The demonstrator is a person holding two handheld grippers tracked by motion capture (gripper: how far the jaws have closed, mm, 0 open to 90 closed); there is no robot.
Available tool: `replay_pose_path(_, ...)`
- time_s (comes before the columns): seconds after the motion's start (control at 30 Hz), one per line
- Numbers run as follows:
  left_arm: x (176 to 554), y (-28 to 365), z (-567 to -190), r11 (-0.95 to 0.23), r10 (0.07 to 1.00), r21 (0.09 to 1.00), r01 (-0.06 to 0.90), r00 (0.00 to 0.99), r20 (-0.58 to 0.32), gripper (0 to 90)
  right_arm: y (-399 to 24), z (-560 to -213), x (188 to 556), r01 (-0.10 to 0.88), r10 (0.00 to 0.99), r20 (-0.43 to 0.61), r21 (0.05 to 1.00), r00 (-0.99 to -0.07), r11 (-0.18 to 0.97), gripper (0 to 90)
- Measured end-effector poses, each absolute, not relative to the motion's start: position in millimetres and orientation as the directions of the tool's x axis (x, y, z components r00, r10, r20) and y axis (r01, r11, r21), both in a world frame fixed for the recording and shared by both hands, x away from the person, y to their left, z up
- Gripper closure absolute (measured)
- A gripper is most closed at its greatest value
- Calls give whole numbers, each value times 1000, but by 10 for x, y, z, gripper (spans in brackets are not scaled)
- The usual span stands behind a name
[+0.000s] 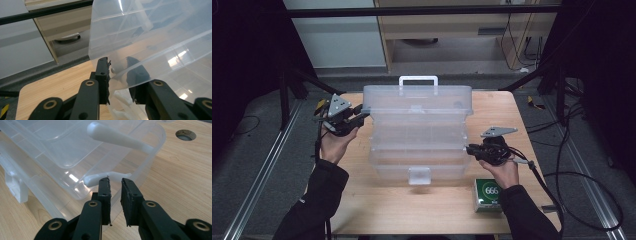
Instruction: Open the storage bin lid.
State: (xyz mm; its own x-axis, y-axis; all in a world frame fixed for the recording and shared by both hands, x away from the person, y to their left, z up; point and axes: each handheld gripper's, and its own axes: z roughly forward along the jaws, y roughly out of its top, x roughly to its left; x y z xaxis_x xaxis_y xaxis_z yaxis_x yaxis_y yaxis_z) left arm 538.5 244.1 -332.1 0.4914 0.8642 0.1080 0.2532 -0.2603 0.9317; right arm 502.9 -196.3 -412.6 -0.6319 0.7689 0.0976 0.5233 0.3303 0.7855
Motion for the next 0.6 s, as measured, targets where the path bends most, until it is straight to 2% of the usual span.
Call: replay_pose_path(0.6, 5638, 2391, -3176, -230, 890, 936, 265, 447, 92, 740, -1959, -4124, 5029, 520, 768, 88, 784, -634, 339, 781)
